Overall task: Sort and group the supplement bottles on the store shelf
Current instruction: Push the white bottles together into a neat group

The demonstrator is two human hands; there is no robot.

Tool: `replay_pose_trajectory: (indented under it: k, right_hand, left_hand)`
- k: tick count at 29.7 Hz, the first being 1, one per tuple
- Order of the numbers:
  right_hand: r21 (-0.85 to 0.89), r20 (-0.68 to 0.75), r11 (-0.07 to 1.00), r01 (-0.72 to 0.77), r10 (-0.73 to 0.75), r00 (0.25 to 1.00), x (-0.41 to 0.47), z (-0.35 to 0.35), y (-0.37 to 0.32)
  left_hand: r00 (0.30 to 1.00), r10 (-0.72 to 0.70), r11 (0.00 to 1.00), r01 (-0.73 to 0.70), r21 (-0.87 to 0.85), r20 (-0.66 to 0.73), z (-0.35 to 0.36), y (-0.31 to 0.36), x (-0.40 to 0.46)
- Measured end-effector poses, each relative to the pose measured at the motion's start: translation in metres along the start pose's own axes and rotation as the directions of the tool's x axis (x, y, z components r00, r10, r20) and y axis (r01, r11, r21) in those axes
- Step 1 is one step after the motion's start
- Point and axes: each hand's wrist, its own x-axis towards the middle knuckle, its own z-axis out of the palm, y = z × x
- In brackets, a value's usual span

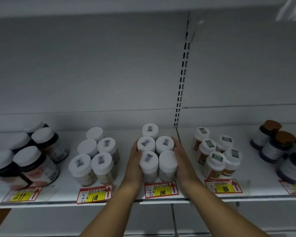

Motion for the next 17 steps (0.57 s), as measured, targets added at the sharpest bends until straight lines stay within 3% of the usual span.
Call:
replay_pose_trajectory:
  k: [3, 6, 8, 11, 13, 17]
  right_hand:
    - [-0.117, -0.036, 0.991, -0.063, 0.060, 0.998, -0.001, -0.010, -0.005]
    - [-0.361, -0.139, 0.931, 0.055, -0.112, 0.984, 0.022, -0.016, -0.037]
    - [-0.484, -0.086, 0.873, 0.057, -0.113, 0.990, 0.055, -0.007, -0.062]
    - [-0.795, 0.053, 0.605, -0.042, 0.139, 0.989, 0.101, 0.014, -0.077]
    - [-0.880, 0.098, 0.475, -0.024, 0.230, 0.968, 0.114, 0.022, -0.072]
    - [-0.820, 0.094, 0.571, -0.031, 0.187, 0.978, 0.115, 0.024, -0.057]
  left_hand:
    - [0.998, -0.051, 0.999, 0.051, -0.008, 0.038, -0.005, -0.001, 0.002]
    - [0.984, -0.140, 0.989, 0.145, -0.036, 0.109, -0.013, -0.001, 0.007]
    - [0.969, -0.187, 0.978, 0.199, -0.060, 0.164, -0.018, 0.001, 0.013]
    - [0.961, -0.168, 0.978, 0.190, -0.086, 0.219, -0.018, 0.007, 0.020]
    - [0.948, -0.158, 0.977, 0.191, -0.095, 0.277, -0.018, 0.010, 0.022]
    - [0.948, -0.162, 0.981, 0.185, -0.060, 0.275, -0.021, 0.010, 0.024]
